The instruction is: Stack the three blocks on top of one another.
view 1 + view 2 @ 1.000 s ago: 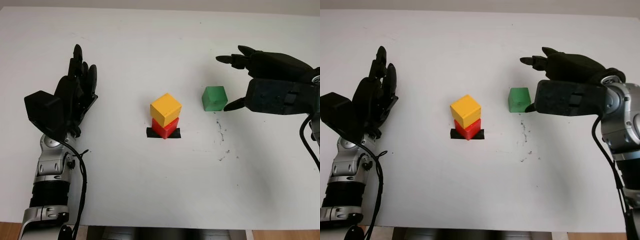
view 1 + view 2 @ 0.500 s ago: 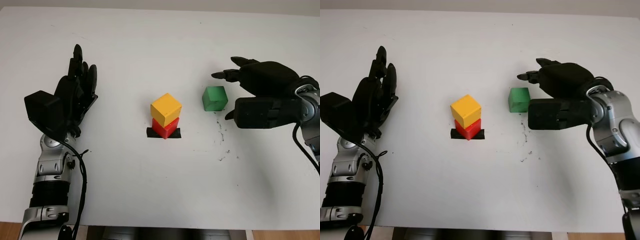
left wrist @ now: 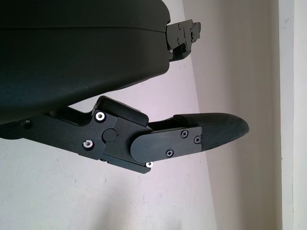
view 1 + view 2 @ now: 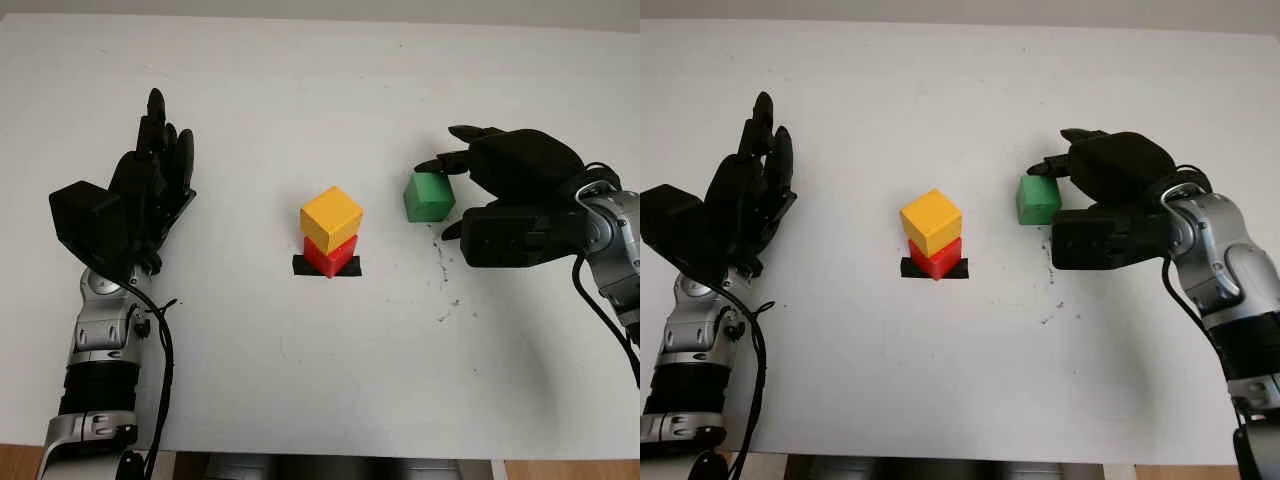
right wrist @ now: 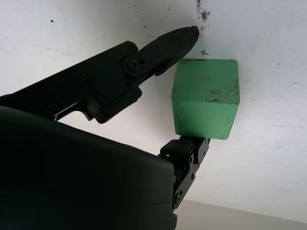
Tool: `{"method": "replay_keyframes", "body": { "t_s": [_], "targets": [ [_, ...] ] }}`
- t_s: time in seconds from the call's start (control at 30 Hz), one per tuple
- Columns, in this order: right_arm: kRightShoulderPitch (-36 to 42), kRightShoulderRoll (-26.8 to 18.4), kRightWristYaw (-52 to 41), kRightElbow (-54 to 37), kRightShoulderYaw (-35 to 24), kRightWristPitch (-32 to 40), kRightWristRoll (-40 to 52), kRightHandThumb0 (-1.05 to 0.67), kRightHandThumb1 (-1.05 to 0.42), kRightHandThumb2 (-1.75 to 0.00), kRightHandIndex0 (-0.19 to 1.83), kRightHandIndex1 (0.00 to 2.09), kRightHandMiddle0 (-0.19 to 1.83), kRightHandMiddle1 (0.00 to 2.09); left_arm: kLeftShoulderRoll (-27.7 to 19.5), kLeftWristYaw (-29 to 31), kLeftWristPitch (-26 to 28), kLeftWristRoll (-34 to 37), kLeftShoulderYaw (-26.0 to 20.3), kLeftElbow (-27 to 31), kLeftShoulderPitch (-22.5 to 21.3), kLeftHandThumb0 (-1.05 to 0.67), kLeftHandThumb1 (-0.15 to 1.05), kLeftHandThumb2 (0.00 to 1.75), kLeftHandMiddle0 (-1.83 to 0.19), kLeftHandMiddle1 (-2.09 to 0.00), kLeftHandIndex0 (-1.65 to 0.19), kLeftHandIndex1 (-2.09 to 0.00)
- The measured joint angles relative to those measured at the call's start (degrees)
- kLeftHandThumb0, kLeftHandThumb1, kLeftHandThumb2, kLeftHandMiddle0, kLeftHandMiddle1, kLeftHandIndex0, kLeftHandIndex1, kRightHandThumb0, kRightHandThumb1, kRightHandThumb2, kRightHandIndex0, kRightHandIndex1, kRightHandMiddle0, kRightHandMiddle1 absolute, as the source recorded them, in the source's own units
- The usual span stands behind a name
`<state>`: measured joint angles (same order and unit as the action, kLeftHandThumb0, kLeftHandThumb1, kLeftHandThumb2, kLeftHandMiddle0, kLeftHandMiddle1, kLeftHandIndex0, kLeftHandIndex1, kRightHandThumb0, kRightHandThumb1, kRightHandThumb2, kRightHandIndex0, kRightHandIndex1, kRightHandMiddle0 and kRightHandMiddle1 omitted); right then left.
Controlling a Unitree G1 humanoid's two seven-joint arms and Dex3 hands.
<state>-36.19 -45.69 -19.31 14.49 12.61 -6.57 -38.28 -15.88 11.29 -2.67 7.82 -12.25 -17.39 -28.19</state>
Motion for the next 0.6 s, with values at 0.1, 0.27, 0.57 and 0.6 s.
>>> {"method": "replay_keyframes", "body": {
  "t_s": [0.1, 0.27, 0.57, 0.6],
  "targets": [
    [0.0, 0.2, 0.3, 0.4, 0.0, 0.0, 0.3, -0.56, -0.81, -0.06, 0.15, 0.07, 0.6, 0.17, 0.0, 0.0, 0.0, 0.0, 0.0, 0.0, 0.0, -0.79, 1.05, 0.57, 0.19, 0.0, 0.19, 0.0],
    [0.0, 0.7, 0.6, 0.6, -0.1, 0.0, 0.7, -0.5, -0.82, -0.06, 0.18, 0.08, 0.66, 0.2, 0.0, 0.0, 0.0, 0.0, 0.0, 0.0, 0.0, -0.79, 1.05, 0.58, 0.19, 0.0, 0.19, 0.0],
    [0.0, 1.2, 4.1, 1.6, -0.5, -1.6, 1.6, -0.38, -0.87, -0.06, 0.31, 0.08, 0.75, 0.52, 0.0, 0.1, 0.1, 0.0, 0.2, 0.4, 0.1, -0.79, 1.05, 0.58, 0.19, 0.0, 0.19, 0.0],
    [0.0, 1.2, 5.0, 1.9, -0.5, -2.3, 1.6, -0.37, -0.88, -0.06, 0.32, 0.07, 0.68, 0.71, 0.0, 0.1, 0.1, -0.1, 0.2, 0.5, 0.0, -0.79, 1.05, 0.58, 0.19, 0.0, 0.19, 0.0]
  ]
}}
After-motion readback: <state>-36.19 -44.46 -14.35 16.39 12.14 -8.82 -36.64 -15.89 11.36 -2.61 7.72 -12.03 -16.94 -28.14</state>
